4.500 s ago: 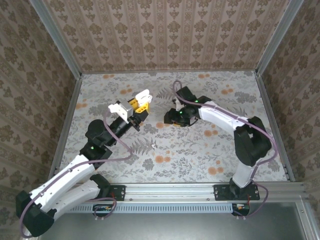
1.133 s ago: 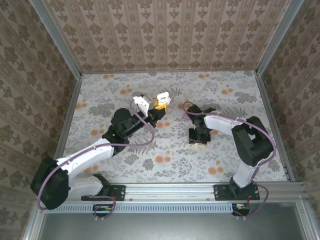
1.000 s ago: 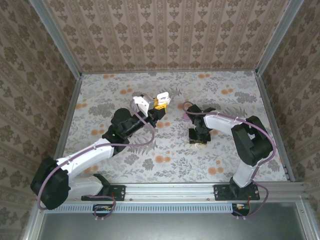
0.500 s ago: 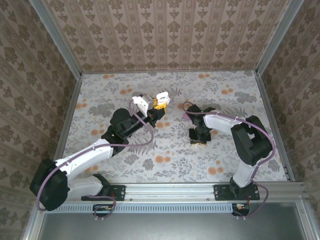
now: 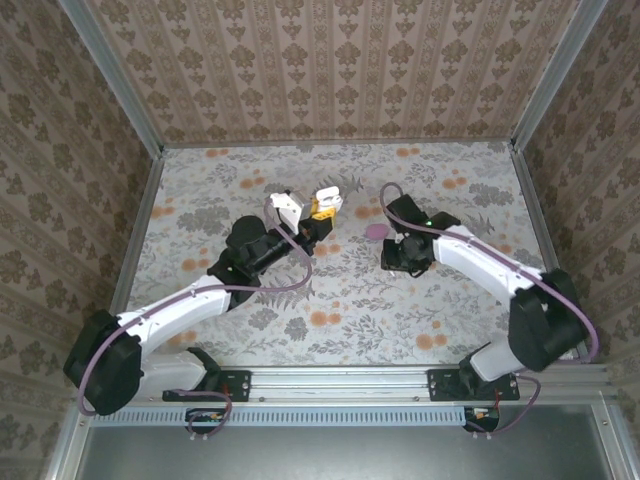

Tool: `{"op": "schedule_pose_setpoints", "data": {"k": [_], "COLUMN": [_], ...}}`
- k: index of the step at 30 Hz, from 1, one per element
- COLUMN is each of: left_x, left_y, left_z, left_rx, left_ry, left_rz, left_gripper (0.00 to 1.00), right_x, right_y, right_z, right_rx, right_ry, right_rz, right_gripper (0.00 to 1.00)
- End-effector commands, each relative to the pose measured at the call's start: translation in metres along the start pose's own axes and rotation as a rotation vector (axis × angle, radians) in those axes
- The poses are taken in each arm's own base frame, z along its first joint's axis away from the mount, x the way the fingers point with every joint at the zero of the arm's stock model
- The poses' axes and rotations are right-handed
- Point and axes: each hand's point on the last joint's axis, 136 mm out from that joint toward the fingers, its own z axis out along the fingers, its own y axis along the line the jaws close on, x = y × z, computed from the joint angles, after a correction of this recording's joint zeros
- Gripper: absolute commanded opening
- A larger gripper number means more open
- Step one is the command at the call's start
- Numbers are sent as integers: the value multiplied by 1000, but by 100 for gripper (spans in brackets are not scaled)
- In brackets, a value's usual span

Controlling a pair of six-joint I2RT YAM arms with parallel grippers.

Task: Insert the wireless bluetooth earbuds into the charging case

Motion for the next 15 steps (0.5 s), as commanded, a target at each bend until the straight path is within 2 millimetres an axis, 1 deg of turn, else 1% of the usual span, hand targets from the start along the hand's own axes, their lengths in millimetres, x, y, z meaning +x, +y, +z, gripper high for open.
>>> {"op": "schedule_pose_setpoints", "data": {"k": [1, 5, 8, 15], "left_x": [-6, -5, -4, -3], "left_y": [-6, -7, -7, -7], "left_z": [3, 4, 4, 5], "left_rx": [28, 34, 31, 34], "left_ry": [-22, -17, -16, -11], "left_rz": [-11, -16, -18, -13], "left_gripper": [27, 27, 27, 27], "right_x": [-23, -34, -38, -42], "right_y": [1, 4, 4, 5], "right_z": [-33, -57, -67, -75], "right_rx": [-24, -63, -75, -88], "right_ry": [-143, -229, -261, -284], "right_rz": [33, 58, 71, 77], "right_gripper": [31, 31, 32, 32]}}
